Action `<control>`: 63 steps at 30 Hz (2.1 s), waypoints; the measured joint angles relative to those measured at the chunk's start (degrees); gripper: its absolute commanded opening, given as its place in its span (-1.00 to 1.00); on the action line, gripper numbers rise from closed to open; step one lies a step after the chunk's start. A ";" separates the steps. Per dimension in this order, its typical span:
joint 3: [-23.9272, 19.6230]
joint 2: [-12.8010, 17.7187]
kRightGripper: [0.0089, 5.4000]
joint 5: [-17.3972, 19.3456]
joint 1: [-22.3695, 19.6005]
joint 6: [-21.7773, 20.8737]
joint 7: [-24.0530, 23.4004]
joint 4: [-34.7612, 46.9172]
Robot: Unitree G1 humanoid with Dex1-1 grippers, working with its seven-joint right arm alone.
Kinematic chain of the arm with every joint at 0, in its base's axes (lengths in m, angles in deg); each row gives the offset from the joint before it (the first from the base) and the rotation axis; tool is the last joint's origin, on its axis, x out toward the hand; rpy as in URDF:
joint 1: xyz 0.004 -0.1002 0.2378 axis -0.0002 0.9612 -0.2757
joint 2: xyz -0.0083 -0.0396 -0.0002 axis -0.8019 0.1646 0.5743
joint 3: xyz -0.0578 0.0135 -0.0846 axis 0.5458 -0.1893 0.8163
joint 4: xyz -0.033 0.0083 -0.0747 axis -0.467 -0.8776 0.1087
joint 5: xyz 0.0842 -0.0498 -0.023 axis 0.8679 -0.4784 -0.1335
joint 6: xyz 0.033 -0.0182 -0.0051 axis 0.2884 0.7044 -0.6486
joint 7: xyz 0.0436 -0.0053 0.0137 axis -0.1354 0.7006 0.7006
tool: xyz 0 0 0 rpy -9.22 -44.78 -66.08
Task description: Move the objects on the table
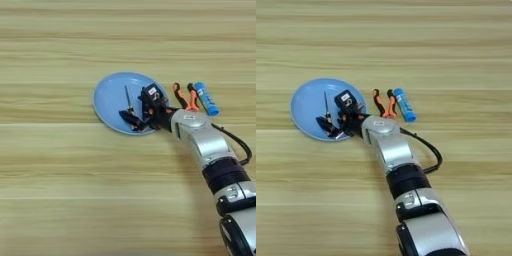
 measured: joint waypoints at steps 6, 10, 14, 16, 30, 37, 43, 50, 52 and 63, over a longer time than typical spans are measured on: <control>0.36 0.01 0.10 -0.31 -0.68 0.47 0.53 -0.63; 0.41 0.01 -0.10 -0.42 -0.80 0.47 0.56 -0.79; 0.46 -0.01 -0.32 -0.46 -0.84 0.46 0.56 -0.90; 0.45 -0.01 -0.41 -0.46 -0.93 0.44 0.55 -1.05; -0.72 0.03 -0.70 -0.34 -1.52 0.21 0.46 -1.89; -3.18 0.29 -0.70 0.30 -1.88 0.17 0.40 -1.67; -5.89 0.94 -0.70 1.21 -3.43 -0.14 -0.20 -1.30; -10.17 4.59 -0.70 2.27 -6.30 -0.81 -1.19 -2.62; -11.08 5.61 -0.70 2.30 -6.98 -1.47 -1.86 -3.39; -15.07 12.06 -0.70 2.29 -10.17 -4.71 -3.65 -10.62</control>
